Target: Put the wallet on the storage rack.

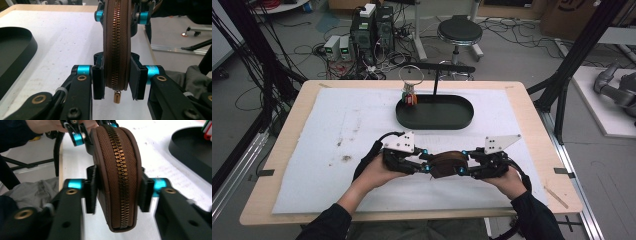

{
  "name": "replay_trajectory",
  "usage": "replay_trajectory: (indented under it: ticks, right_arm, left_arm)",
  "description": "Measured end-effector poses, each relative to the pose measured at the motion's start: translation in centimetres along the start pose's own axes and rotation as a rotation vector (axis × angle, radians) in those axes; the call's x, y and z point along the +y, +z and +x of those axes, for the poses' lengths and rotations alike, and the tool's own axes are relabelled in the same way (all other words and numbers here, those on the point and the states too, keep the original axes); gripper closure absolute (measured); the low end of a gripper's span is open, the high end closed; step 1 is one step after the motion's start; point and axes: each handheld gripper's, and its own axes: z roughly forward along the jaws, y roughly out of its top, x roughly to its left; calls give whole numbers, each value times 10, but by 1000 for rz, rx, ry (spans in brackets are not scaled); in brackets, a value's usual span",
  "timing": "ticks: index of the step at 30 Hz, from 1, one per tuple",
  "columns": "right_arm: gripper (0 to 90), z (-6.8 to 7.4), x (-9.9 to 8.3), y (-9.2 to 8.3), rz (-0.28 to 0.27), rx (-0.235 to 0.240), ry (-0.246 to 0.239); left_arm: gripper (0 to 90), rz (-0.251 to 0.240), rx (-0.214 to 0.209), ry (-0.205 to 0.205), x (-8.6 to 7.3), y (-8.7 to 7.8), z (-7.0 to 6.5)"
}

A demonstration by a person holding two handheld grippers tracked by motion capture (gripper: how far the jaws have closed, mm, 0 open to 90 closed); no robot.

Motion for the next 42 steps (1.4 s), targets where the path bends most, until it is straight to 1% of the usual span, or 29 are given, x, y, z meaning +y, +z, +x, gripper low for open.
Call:
replay_trajectory:
  ticks: [3,4,6,7,11,13,14,17,19,20,22,23,25,28,31,33,34,35,37,39,40,42]
  right_arm:
    - [657,2,1,-2,-15,14,-9]
    - [662,2,1,-2,-23,18,-10]
    - [670,4,1,-3,-41,6,-18]
    - [672,5,1,-4,-51,-4,-19]
    - [676,5,2,-8,-89,2,-15]
    - [676,5,2,-9,-110,5,-12]
    - [676,4,2,-9,-121,6,-11]
    - [677,6,3,-10,-140,9,-13]
    - [676,6,4,-10,-150,8,-16]
    - [677,7,5,-10,-148,12,-16]
    - [677,7,5,-9,-149,11,-19]
    - [676,8,5,-9,-146,15,-15]
    - [673,7,5,-9,-148,14,-20]
    - [655,6,5,-10,-146,23,-23]
    - [616,5,5,-11,-136,40,-20]
    - [571,5,6,-11,-114,29,-23]
    - [549,4,7,-12,-109,32,-22]
    - [521,3,7,-14,-107,33,-20]
    - [492,2,8,-17,-100,35,-17]
    - [466,2,8,-19,-93,22,-16]
    - [457,1,8,-19,-93,23,-16]
    - [445,0,8,-19,-92,25,-11]
  left_arm:
    - [650,-32,0,-14,0,-3,1]
    - [632,-60,-2,-29,-1,-3,1]
    - [547,-111,-6,-69,-2,-6,2]
    - [523,-123,-11,-77,-3,-7,3]
    - [487,-152,-5,-98,-9,-10,4]
    - [458,-164,-15,-120,-12,-8,5]
    - [457,-170,-19,-126,-14,-7,6]
    - [457,-170,-31,-127,-15,-2,5]
    - [459,-174,-32,-122,-15,1,4]
    - [475,-182,-38,-118,-16,2,4]
    - [526,-180,-41,-109,-16,4,3]
    - [562,-183,-37,-104,-16,4,2]
    - [605,-190,-43,-102,-17,4,3]
    - [644,-180,-51,-77,-15,1,1]
    - [665,-155,-58,-51,-10,-1,-1]
    - [676,-136,-59,-40,-6,-4,-2]
    - [677,-123,-55,-32,-4,-6,-2]
    - [677,-114,-52,-32,-3,-8,-2]
    - [678,-102,-52,-31,-2,-12,-1]
    - [679,-106,-56,-27,-1,-16,0]
    - [679,-104,-60,-29,-1,-18,0]
    - [680,-75,-66,-22,1,-20,0]
